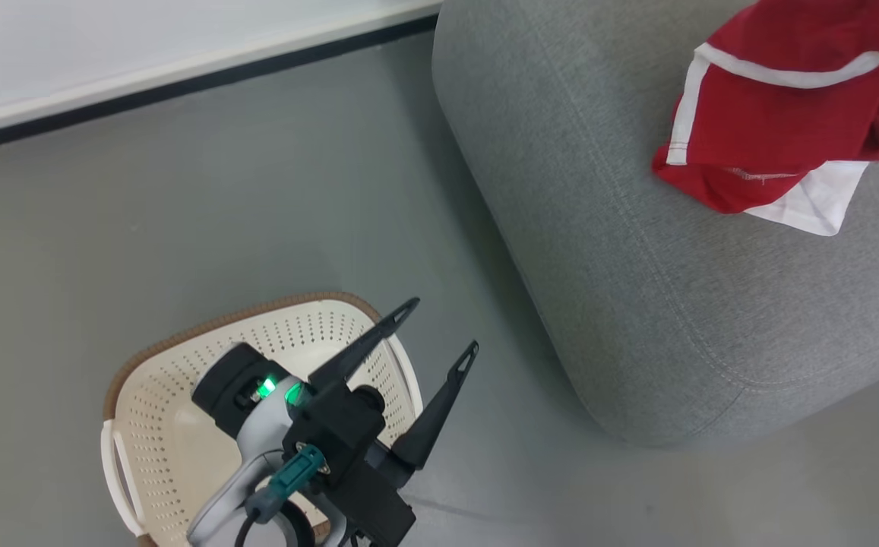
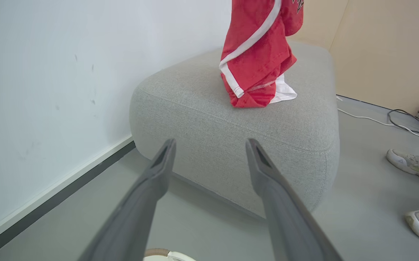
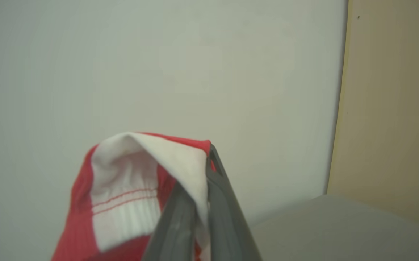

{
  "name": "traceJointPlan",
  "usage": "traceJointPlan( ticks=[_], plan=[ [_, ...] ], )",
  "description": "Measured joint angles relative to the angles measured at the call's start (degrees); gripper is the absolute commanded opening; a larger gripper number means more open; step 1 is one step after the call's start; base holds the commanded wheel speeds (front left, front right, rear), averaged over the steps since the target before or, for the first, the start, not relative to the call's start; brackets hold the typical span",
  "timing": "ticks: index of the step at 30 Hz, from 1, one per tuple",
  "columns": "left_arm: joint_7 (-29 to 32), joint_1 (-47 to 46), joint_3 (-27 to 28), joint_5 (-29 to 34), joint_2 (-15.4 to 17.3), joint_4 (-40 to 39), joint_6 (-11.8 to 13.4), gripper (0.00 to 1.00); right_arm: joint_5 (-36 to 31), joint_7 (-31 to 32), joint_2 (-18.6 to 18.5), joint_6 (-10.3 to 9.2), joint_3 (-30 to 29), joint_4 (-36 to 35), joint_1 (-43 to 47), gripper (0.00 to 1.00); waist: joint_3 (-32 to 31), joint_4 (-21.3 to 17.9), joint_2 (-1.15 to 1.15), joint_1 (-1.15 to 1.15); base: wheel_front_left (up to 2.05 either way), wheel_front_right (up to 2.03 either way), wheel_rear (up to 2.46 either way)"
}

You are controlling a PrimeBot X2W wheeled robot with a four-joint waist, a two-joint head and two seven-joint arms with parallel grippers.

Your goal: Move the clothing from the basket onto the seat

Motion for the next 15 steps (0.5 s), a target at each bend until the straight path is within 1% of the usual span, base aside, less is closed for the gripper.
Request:
traceJointPlan(
  ticks=[8, 10, 15],
  plan=[
    [0.8, -2.0, 0.5, 0.4, 0.9, -1.5, 0.0, 1.0, -0.1, 0.0, 0.1, -0.21, -0.2, 3.8, 0.5, 0.0, 4.2, 0.4, 0.0, 0.0, 0.0, 0.0, 0.0],
    [1.0, -2.9, 0.5, 0.8, 1.3, -1.9, -0.5, 1.0, -0.1, 0.0, 1.1, -0.21, -0.1, 5.5, 1.9, 0.0, 5.6, 0.3, 0.0, 0.0, 0.0, 0.0, 0.0],
    [1.5, -4.1, 0.5, 1.5, 1.6, -2.6, -0.7, 1.0, 0.0, 0.0, 2.6, -0.13, -0.2, 9.0, 4.4, 0.0, 7.7, 0.2, 0.01, 0.01, 0.0, 0.0, 0.0]
  ],
)
